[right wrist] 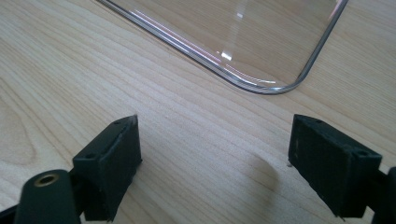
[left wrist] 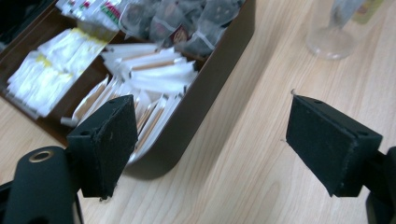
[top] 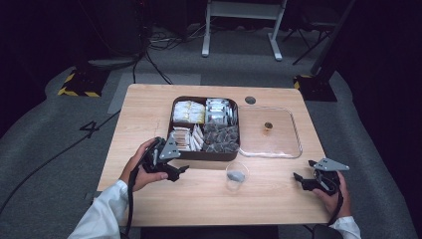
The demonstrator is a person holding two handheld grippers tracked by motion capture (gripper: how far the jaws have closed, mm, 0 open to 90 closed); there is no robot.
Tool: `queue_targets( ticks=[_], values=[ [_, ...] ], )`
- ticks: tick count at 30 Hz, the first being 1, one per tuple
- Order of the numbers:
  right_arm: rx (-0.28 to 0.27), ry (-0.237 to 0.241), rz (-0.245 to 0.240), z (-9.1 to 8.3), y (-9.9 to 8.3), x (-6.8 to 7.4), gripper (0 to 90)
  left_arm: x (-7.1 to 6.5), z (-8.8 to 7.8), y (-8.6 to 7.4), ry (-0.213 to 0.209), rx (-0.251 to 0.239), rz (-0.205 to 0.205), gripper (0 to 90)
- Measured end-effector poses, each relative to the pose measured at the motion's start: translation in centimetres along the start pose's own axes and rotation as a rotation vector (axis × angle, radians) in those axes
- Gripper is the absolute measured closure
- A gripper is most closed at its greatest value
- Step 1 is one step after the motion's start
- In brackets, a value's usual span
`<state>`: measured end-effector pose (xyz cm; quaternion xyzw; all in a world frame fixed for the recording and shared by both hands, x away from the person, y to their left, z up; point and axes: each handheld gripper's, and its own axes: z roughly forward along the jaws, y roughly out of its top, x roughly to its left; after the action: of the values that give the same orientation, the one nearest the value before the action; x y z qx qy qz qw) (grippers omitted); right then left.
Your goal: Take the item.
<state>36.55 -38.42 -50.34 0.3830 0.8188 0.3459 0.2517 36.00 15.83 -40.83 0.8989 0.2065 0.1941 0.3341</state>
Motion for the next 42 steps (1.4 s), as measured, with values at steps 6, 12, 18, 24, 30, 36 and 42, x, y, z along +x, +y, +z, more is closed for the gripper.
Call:
queue_targets(
  ticks=[6,12,18,24,30,36,42],
  values=[
    [0.0,0.0,0.0,0.0,0.0,0.0,17.3,0.3,-0.3,-1.5,0.027,0.018,-0.027,17.0],
    [0.0,0.0,0.001,0.0,0.0,0.0,17.3,0.5,-0.5,-3.2,0.059,0.057,-0.036,17.0],
    [0.0,0.0,0.001,0.0,0.0,0.0,17.3,0.7,-0.3,-5.3,0.074,0.083,-0.07,17.0],
    [0.0,0.0,0.001,0.0,0.0,0.0,17.3,1.1,0.1,-7.4,0.083,0.128,-0.113,16.7],
    [0.0,0.0,0.001,0.0,0.0,0.0,17.3,1.3,0.4,-8.6,0.091,0.145,-0.126,16.7],
    [0.001,0.001,0.003,0.0,0.0,0.0,17.3,1.6,0.7,-10.2,0.095,0.156,-0.154,16.7],
    [0.001,0.004,0.005,0.0,0.0,-0.1,17.3,1.9,0.6,-12.0,0.083,0.133,-0.22,16.6]
  ],
)
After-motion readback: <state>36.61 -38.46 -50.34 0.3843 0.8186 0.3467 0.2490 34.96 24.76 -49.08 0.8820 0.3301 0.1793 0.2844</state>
